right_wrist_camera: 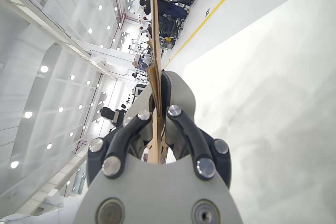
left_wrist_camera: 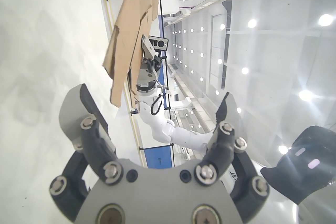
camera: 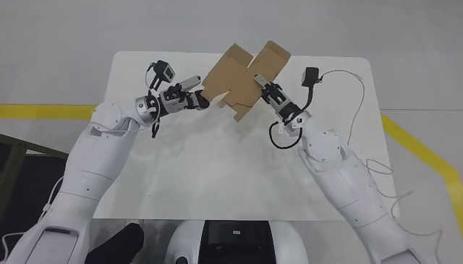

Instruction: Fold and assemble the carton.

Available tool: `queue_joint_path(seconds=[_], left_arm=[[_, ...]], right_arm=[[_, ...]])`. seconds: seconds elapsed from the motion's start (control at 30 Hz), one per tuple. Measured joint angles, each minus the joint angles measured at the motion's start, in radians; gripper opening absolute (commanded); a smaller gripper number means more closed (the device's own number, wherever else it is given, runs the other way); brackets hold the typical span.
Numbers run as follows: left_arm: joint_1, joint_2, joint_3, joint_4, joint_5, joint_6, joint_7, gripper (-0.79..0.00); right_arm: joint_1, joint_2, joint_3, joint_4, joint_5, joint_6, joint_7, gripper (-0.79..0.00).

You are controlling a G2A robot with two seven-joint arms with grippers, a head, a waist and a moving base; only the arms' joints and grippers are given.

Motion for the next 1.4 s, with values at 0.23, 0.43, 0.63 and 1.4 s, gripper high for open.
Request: queue_joint_path(seconds=[0.23,0.43,0.63,1.4], left_arm=[[-0.002,-0.009,0.020,-0.001,0.070,-0.027,0.079,0.000],[0.000,-0.013,0.016,0.003,0.085,-0.032,0.105,-0.785],[0.002,-0.015,0.008,0.005,0.091,-0.029,0.105,-0.785],[-0.006,0.000,-0.063,0.005,0.110,0.028,-0.021,-0.785]], right_arm=[[-0.005,-0.012,-0.013,-0.002,0.002,0.000,0.013,-0.785],[-0.008,-0.021,-0.009,-0.001,0.002,-0.003,0.012,-0.785],[-0.012,-0.027,-0.001,-0.002,-0.005,-0.005,0.009,-0.785],[-0.007,-0.025,0.125,0.075,0.124,-0.076,0.214,0.000]])
